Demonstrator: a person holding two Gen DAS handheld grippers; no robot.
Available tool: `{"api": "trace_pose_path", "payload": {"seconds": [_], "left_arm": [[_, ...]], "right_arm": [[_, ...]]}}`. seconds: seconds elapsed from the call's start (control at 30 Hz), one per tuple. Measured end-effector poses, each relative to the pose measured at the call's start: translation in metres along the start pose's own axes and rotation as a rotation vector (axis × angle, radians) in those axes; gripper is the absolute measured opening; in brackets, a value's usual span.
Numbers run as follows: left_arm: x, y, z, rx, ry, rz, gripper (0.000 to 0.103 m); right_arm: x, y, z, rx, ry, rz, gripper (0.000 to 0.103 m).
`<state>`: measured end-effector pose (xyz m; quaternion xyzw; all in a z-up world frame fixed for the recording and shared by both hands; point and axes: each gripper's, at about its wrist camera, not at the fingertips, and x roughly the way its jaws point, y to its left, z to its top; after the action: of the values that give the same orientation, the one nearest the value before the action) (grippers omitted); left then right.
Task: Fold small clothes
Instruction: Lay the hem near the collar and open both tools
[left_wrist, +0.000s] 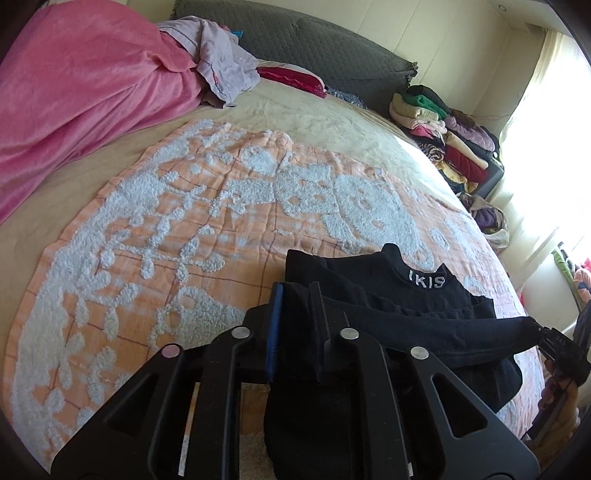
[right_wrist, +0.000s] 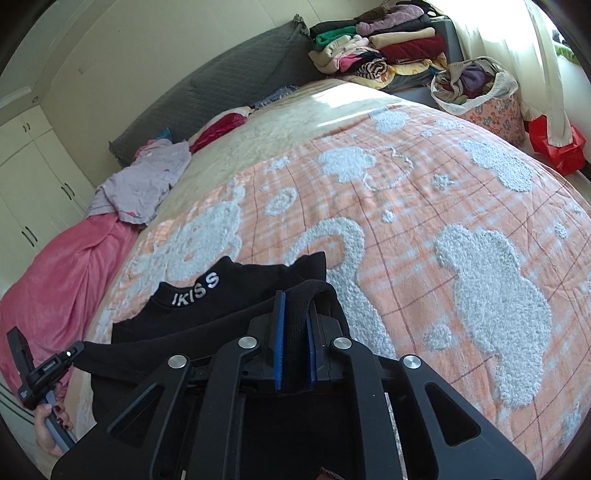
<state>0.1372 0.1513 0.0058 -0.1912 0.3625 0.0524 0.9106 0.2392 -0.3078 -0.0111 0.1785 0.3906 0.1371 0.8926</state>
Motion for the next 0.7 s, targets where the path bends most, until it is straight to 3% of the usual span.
{"api": "trace_pose_path", "payload": {"seconds": [0.07,0.1,0.37,0.57,0.7], "left_arm": [[-0.004,0.000,0.000,0.003,-0.004,-0.005,0.025],[-0.008,-0.001,-0.001,0.004,-0.005,-0.004,0.027],[-0.038,-0.020,-0.010,0.072,-0.047,0.003,0.040],[-0.045,-0.042,-0.027,0.136,-0.024,-0.015,0.041],[-0.034,-0.058,-0.042,0.195,0.028,-0.021,0.041]], "right_arm": [[-0.001,0.002,-0.002,-0.015,-0.002,-0.021,0.040],[-0.004,0.002,-0.004,-0.015,-0.011,-0.026,0.050],[-0.022,0.017,-0.016,-0.079,-0.032,-0.018,0.050],[-0.031,0.041,-0.032,-0.191,-0.028,-0.022,0.048],[-0.027,0.058,-0.045,-0.274,0.010,-0.008,0.027]]}}
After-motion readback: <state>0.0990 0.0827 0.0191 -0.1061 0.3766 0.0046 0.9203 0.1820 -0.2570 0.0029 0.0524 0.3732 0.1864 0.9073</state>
